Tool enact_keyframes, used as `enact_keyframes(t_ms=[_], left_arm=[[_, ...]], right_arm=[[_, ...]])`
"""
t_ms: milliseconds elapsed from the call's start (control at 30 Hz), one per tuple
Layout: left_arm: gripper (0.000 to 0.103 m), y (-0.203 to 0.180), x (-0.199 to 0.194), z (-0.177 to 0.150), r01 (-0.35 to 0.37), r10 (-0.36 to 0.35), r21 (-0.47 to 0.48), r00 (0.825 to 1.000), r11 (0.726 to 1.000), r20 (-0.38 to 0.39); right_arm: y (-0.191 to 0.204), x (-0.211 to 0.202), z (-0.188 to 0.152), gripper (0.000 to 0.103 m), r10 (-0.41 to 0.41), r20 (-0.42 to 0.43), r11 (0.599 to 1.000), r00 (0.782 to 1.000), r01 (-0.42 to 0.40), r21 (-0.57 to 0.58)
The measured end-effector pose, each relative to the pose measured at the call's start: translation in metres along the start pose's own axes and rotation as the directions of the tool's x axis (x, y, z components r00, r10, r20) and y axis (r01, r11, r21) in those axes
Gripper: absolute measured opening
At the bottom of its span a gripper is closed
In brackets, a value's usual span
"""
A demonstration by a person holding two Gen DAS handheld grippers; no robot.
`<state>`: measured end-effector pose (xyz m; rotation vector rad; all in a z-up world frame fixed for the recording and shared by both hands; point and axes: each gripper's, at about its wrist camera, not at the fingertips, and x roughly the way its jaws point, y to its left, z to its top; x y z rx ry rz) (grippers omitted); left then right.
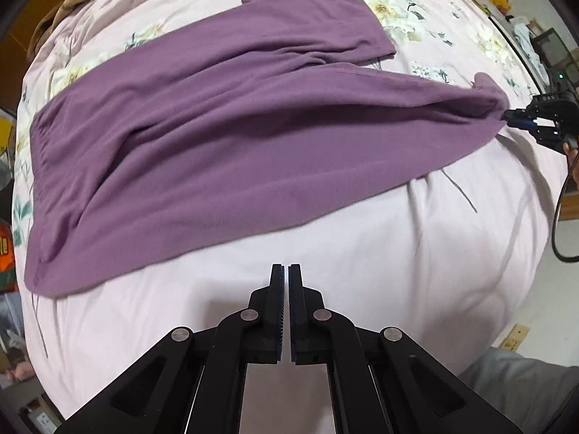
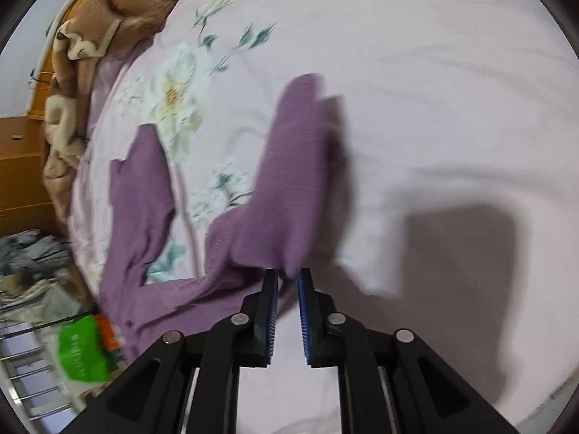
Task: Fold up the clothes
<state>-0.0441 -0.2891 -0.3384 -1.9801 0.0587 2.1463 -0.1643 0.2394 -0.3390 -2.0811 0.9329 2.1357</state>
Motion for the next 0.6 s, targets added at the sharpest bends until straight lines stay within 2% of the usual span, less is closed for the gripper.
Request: enact_keyframes(t_ms=[33,200,267,367,467,600], left_arm=[[0.002,-0.002,0.000,0.003,0.001,-0.001,0.002,1.000,1.000,0.001],[0.003,-0.033,-0.010,0.024,0.019,-0.021,0.055,0.999,0.998,0.028],[0.003,-0.054,-0.006,0.039,0.034,-0.037,0.092,0.999,0.995,0.039],[0.003,-0.086,-0.006,0.055,0.055,-0.063,0.152,0.997,0.987,0.051],[0.004,-0.115,-0.007,0.064,0.072,-0.084,0.209,0.995,0.975,0.052],[0.004,-0.145,-0.005,0.081,0.080,-0.095,0.267,0.994,0.960,0.045]], right_arm=[[0.002,-0.006,-0.002,0.029,-0.033,0.030,0.999,0.999,0.034,-0.016],[0.036,-0.049,-0.007,0.031,-0.142,0.183,0.974,0.973,0.170,-0.149],[0.057,-0.065,-0.010,0.031,-0.202,0.243,0.938,0.949,0.259,-0.231],[0.073,-0.085,-0.014,0.031,-0.266,0.329,0.885,0.906,0.365,-0.288],[0.074,-0.097,-0.013,0.031,-0.288,0.367,0.868,0.885,0.402,-0.289],[0.066,-0.101,-0.013,0.031,-0.319,0.381,0.848,0.868,0.441,-0.294]])
